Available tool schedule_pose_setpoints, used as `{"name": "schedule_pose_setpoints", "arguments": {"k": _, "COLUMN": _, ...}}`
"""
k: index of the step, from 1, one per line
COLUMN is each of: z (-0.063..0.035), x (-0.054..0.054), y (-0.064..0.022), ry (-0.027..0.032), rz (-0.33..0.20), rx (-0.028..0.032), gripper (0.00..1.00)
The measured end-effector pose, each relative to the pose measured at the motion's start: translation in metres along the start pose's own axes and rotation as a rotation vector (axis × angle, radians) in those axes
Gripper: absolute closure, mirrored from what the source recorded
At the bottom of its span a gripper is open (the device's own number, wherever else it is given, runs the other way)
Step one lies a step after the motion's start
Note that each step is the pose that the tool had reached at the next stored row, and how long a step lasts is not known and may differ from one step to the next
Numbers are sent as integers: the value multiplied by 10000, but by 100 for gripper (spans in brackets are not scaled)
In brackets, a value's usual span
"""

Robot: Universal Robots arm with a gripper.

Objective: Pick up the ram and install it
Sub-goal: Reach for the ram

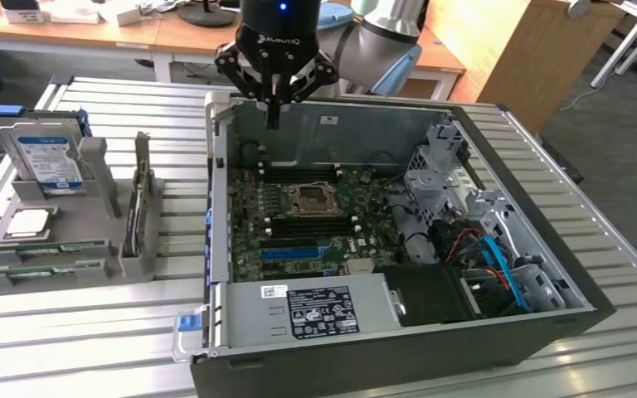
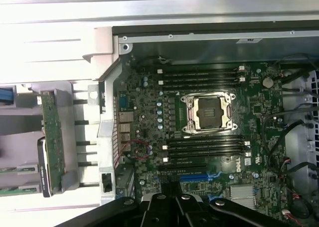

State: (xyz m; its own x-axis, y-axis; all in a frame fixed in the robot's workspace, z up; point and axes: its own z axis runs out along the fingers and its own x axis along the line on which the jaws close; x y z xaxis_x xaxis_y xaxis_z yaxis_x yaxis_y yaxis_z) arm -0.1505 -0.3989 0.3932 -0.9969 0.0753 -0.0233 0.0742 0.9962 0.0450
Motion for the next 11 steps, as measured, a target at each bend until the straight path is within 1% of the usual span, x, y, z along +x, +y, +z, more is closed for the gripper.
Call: {"name": "schedule_pose_setpoints", "arguments": {"k": 11, "z": -4, "x": 147, "y": -11, "ry": 0, "rz": 0, "rx": 0, "gripper": 89}}
